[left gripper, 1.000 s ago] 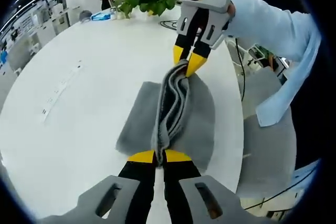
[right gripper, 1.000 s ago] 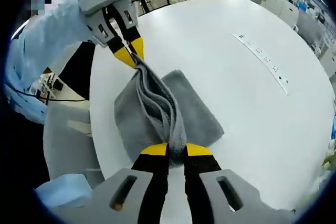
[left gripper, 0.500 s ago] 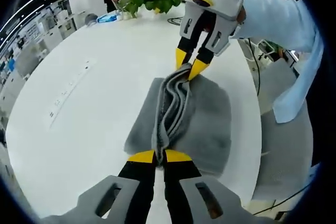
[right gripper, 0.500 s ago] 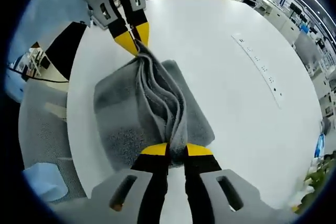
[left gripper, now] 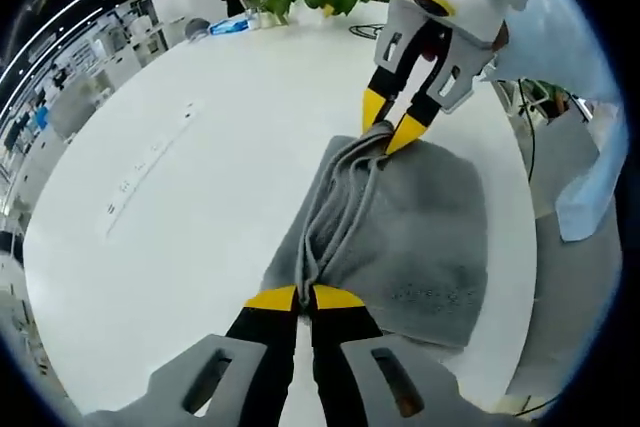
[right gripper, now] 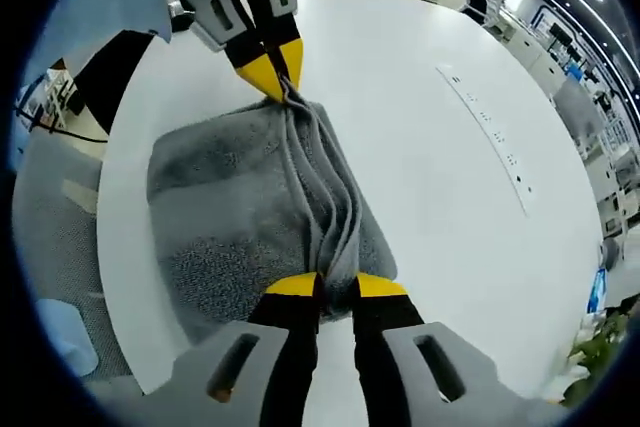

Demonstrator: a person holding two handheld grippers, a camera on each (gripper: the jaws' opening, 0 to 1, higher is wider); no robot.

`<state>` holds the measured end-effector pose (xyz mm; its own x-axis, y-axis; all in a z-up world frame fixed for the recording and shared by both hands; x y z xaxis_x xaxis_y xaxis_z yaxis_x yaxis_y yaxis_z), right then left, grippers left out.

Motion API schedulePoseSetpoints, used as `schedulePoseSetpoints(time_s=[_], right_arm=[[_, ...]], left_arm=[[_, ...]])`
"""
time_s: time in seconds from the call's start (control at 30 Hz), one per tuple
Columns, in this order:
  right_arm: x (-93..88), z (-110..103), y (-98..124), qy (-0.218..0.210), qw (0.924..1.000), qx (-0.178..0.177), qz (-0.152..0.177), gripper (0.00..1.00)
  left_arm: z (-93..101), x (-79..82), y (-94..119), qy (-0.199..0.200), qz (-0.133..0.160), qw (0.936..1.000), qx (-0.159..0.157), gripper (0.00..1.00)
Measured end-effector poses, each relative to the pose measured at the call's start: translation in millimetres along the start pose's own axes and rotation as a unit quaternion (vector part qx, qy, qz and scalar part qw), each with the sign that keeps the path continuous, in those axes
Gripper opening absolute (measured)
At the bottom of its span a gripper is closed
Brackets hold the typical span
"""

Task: Fold the towel on the table until its edges align and the towel forms a compact rectangular stack.

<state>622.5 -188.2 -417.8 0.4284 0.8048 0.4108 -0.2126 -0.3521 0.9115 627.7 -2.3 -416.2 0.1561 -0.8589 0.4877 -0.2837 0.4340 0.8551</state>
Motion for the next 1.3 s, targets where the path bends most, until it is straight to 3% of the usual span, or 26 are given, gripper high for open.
schedulePoseSetpoints(time_s=[0.23,0.7,1.3], right_arm=[[0.8,6.4,-6.1,0.004,1.0000,-0.003,-0.002,0.12],[-0.5,13.6,-21.1,-0.037,0.9986,0.021,-0.031,0.12],[8.2,21.2,-8.7,-0.022,0.9996,0.014,-0.009,0.18]], left_arm=[[-2.3,-4.2,-9.7,0.003,-0.009,1.0000,0.002,0.04],[0.0,-13.5,-27.8,0.009,-0.022,0.9997,-0.006,0.03],[-2.2,-13.0,-18.9,0.007,-0.011,0.9999,0.003,0.09]])
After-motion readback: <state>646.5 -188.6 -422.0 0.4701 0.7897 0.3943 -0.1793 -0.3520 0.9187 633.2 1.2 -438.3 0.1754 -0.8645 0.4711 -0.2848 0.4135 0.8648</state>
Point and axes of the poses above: the point that each gripper's makers call its tool centre point, and the gripper's own axes: y roughly backward along the fingers, z roughly to its right, x roughly out of its top, the point moved 7 cm from there along y, roughly backward along the fingers, and after that the axes turned 13 degrees about -y, right-handed, at the moved point
